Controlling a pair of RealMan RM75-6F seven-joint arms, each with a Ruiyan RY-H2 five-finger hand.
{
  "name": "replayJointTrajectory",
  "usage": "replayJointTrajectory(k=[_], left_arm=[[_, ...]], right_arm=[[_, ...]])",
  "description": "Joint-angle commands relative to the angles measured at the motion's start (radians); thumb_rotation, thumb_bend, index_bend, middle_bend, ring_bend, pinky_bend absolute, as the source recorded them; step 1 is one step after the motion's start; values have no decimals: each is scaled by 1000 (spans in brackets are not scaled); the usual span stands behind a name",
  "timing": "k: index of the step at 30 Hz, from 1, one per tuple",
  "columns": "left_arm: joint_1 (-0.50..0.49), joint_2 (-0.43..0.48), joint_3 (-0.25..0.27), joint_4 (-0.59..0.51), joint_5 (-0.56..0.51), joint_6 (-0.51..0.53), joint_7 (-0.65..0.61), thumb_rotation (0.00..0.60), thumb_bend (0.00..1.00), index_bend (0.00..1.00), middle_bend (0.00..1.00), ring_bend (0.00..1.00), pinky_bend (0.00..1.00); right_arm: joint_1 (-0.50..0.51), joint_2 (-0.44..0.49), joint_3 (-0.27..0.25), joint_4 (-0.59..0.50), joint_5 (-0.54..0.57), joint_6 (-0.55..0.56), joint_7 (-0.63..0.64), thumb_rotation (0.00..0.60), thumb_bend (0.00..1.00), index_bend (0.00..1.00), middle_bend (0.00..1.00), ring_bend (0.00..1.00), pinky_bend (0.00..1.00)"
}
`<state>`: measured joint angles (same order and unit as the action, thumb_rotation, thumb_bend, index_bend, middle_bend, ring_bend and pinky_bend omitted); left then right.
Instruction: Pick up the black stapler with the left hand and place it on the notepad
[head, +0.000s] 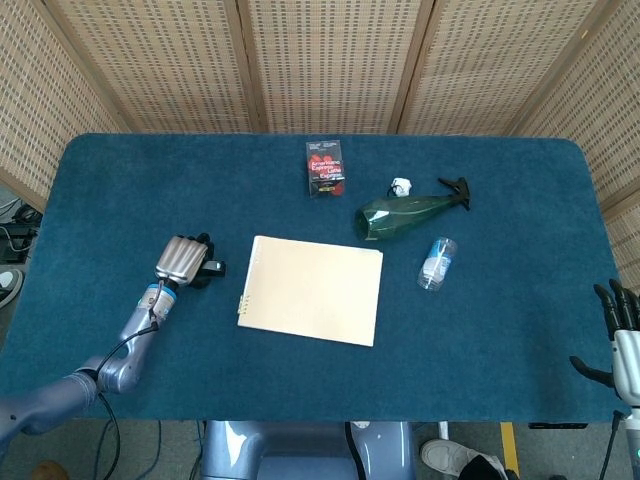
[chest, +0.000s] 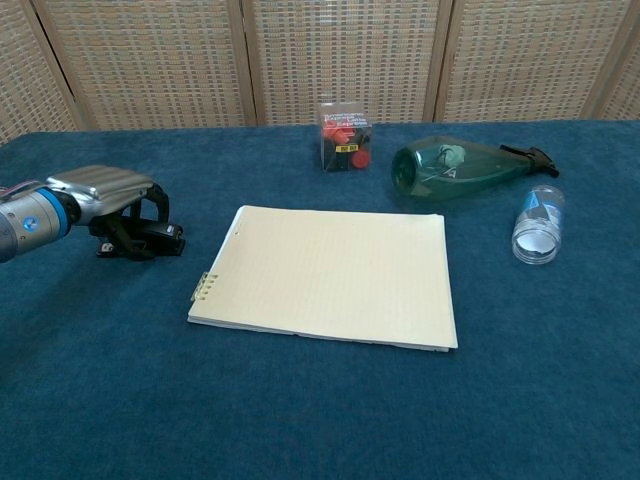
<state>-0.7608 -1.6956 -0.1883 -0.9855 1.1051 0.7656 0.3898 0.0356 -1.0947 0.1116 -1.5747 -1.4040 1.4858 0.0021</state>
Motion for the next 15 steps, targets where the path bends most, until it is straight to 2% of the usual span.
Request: replayJointTrajectory(k=[1, 10, 15], left_arm=[[-4, -4, 1, 4, -9, -4, 4, 600, 277, 428, 258, 393, 418], [-13, -19, 7, 13, -37, -14, 19, 600, 279, 431, 261, 396, 421], [-19, -37, 10, 29, -53, -16, 31, 600, 331, 471, 276, 413, 442]], right_arm=[[1, -1, 0, 0, 3, -3, -1, 600, 0, 0, 0, 0, 0], [0, -1, 0, 2, 3, -1, 2, 600, 0, 0, 0, 0, 0], [0, -1, 0, 2, 3, -2, 3, 600, 0, 0, 0, 0, 0]])
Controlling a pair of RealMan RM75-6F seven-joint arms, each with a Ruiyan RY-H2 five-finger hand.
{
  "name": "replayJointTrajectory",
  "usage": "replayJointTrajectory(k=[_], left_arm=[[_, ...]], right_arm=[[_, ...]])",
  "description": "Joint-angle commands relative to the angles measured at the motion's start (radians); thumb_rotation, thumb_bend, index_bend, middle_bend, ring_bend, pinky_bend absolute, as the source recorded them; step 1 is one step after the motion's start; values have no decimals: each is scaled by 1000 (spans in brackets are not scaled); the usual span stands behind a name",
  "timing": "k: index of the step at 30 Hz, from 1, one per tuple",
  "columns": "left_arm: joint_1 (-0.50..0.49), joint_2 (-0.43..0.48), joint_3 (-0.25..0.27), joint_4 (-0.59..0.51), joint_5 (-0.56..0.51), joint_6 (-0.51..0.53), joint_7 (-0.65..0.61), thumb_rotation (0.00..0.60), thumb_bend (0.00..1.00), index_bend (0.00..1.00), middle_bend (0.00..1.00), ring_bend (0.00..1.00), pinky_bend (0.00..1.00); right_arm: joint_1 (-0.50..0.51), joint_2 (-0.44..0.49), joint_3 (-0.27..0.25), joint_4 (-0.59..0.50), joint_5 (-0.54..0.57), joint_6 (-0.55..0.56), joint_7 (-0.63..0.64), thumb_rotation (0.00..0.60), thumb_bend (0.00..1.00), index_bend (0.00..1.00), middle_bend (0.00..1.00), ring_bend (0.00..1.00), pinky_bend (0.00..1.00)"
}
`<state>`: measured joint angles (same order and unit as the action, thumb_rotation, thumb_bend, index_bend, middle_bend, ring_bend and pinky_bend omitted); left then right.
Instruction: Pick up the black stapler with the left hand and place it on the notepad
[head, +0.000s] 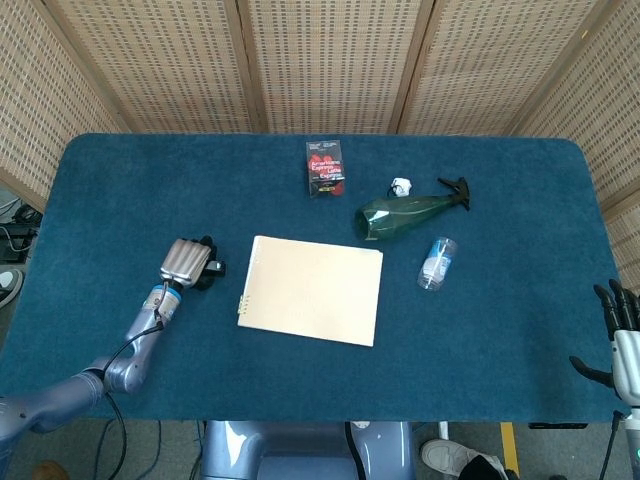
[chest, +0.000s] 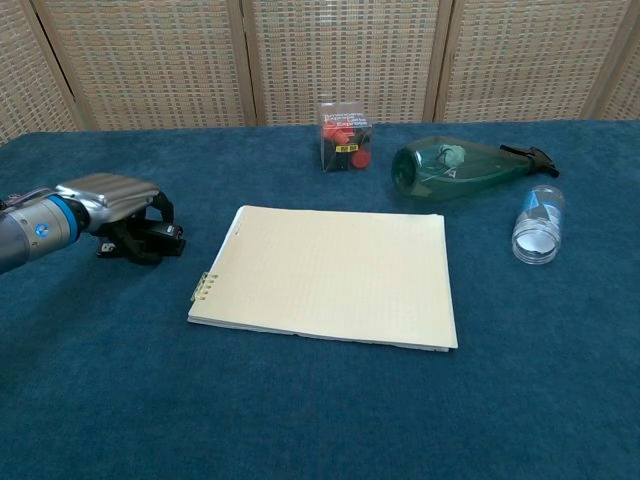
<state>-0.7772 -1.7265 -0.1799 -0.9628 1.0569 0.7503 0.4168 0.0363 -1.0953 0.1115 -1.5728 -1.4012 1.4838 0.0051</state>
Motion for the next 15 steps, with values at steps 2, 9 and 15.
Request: replayJointTrajectory(k=[2, 9, 15], left_arm=[[-5, -12, 3, 12, -8, -1, 7, 600, 379, 512, 302, 437, 463], [-7, -10, 4, 11, -9, 0, -2, 600, 469, 633, 426, 541, 532], [-2, 29, 1, -36, 19, 33, -27, 600, 482, 664, 446, 558, 544]], right_arm=[[0, 0, 0, 0, 1, 0, 0, 600, 0, 0, 0, 0, 0], [0, 1, 1, 0, 2, 0, 3, 600, 0, 0, 0, 0, 0], [-2, 2, 0, -1, 0, 4, 7, 600, 0, 0, 0, 0, 0]])
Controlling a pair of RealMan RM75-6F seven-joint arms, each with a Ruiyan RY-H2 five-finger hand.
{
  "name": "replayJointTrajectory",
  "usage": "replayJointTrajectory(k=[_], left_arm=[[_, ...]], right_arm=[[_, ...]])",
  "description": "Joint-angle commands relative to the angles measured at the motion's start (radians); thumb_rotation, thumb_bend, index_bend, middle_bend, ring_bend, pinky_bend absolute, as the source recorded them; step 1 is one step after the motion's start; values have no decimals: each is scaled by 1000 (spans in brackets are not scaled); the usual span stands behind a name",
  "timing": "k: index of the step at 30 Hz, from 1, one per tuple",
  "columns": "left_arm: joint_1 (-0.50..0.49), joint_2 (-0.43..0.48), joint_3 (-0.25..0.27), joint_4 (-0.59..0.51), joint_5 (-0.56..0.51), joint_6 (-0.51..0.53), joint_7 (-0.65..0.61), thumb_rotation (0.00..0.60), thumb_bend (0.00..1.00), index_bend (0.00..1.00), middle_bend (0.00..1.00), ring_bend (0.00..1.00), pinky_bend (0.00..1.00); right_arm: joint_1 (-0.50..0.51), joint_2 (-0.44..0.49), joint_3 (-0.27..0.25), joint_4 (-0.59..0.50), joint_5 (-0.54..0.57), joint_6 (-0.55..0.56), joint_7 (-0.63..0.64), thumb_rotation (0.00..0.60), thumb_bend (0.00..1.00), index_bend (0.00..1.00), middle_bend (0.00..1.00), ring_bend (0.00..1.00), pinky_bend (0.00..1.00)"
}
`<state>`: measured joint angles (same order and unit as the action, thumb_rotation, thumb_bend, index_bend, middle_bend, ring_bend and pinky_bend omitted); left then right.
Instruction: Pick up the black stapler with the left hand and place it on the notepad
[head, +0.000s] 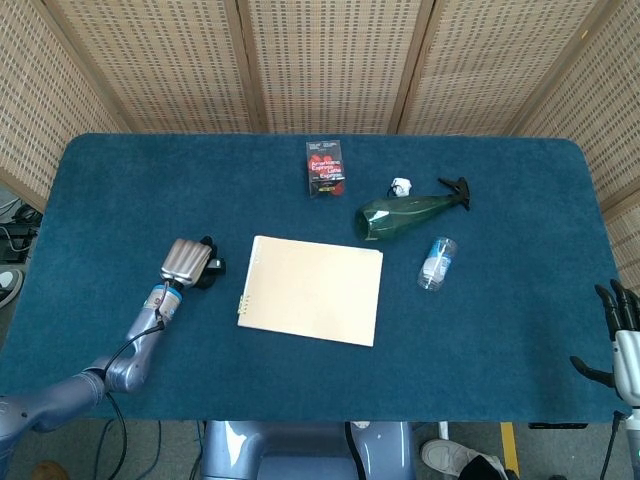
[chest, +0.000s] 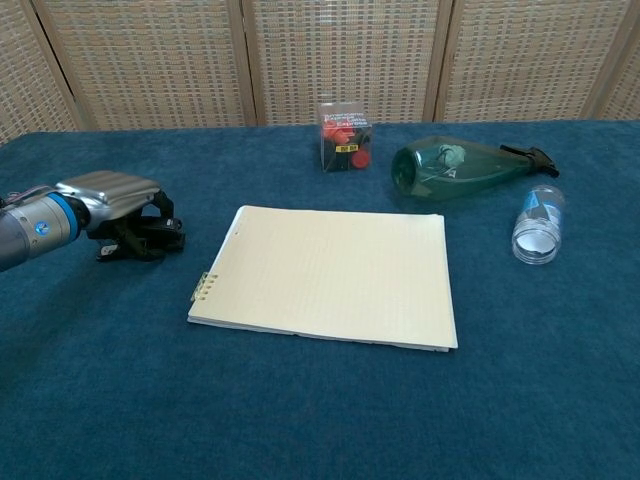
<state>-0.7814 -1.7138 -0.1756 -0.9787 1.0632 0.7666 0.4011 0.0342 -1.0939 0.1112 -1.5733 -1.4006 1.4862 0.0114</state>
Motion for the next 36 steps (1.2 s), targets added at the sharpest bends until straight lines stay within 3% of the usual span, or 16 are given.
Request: replayJointTrajectory(k=[1, 10, 18, 23, 36], left_arm=[[3, 29, -6, -37, 23, 29, -15, 600, 484, 667, 447, 559, 546], [3, 180, -14, -271, 92, 121, 26, 600, 484, 673, 452, 563, 546], [-47, 220, -22, -425, 98, 133, 156, 600, 484, 674, 453, 563, 546], [-122, 164, -33, -470, 71, 111, 288, 600, 484, 674, 453, 563, 546], [-269, -63, -26, -335, -76, 67, 511, 600, 462, 674, 453, 563, 546]], right_arm=[[0, 1, 0, -1, -1, 2, 0, 600, 0, 0, 0, 0, 0], [-3, 6, 1, -8, -3, 6, 10, 600, 0, 0, 0, 0, 0], [-5, 15, 5, -10, 4, 4, 29, 600, 0, 0, 0, 0, 0], [-5, 20, 9, -7, 11, 1, 45, 600, 0, 0, 0, 0, 0], [-3, 21, 12, 18, 35, -24, 74, 600, 0, 0, 0, 0, 0]])
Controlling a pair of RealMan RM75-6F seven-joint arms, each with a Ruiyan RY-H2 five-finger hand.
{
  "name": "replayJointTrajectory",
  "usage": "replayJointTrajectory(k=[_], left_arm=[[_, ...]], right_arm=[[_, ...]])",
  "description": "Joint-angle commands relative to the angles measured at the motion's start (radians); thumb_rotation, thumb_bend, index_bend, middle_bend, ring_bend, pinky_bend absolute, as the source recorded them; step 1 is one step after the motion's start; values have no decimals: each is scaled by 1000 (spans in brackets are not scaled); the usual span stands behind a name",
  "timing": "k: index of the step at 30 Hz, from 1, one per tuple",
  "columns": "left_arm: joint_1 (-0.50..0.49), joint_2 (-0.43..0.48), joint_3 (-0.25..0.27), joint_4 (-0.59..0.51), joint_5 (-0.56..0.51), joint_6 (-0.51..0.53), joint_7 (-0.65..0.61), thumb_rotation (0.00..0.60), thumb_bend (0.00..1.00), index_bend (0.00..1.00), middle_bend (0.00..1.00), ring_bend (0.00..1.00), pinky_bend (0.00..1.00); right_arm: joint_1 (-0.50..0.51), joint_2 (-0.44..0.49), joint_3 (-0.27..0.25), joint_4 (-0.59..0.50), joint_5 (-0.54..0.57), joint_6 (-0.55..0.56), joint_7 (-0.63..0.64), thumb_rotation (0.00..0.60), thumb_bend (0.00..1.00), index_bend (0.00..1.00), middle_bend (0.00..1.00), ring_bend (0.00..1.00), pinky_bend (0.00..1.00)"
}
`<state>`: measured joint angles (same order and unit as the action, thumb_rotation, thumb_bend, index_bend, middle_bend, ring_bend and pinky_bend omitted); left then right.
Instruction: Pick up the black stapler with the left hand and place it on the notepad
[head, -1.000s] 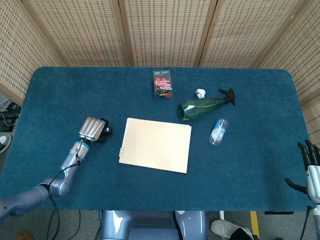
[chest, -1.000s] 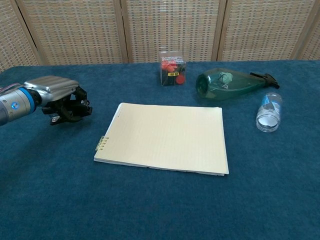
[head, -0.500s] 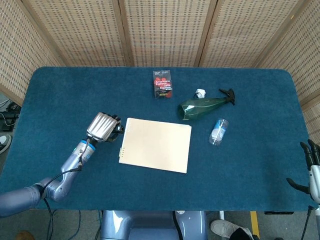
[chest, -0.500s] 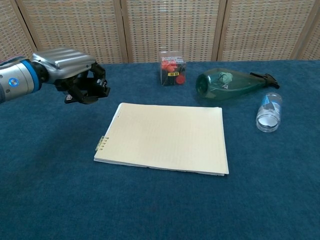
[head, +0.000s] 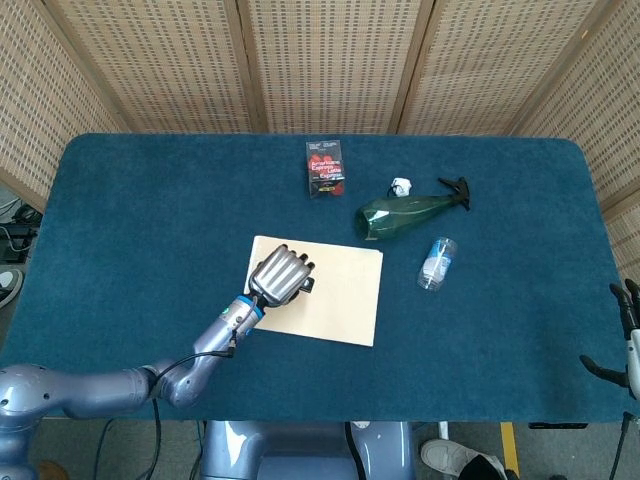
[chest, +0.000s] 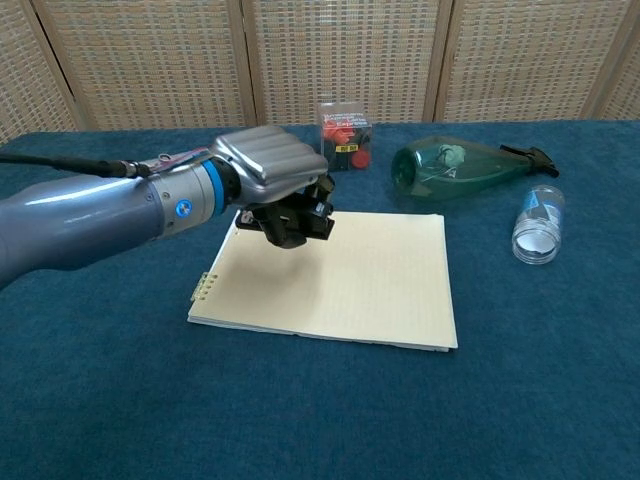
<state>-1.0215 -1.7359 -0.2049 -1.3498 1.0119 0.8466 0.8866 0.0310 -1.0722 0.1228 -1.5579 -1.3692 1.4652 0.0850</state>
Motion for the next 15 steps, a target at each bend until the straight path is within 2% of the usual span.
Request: replayJointTrajectory(k=[1, 8, 10, 12, 15], left_arm=[[-35, -51, 4, 43, -28, -17, 30, 600, 462, 674, 453, 563, 546], [-75, -141, 9, 127, -73, -30, 53, 600, 444, 662, 449, 562, 542], [-81, -157, 14, 145, -80, -32, 52, 600, 371, 602, 395, 513, 498], [-84, -167, 22, 156, -83, -37, 48, 600, 183, 424, 265, 346, 379], [-84, -172, 29, 162, -90, -42, 36, 600, 17, 162, 90, 162, 244]], right_arm=[[1, -1, 1, 4, 5, -5, 1, 600, 0, 0, 0, 0, 0], [4, -2, 5, 21, 24, -22, 15, 600, 0, 0, 0, 0, 0], [4, -2, 6, 22, 25, -24, 19, 600, 0, 0, 0, 0, 0], [3, -1, 6, 23, 26, -23, 22, 600, 0, 0, 0, 0, 0], [2, 0, 7, 23, 25, -22, 25, 600, 0, 0, 0, 0, 0]])
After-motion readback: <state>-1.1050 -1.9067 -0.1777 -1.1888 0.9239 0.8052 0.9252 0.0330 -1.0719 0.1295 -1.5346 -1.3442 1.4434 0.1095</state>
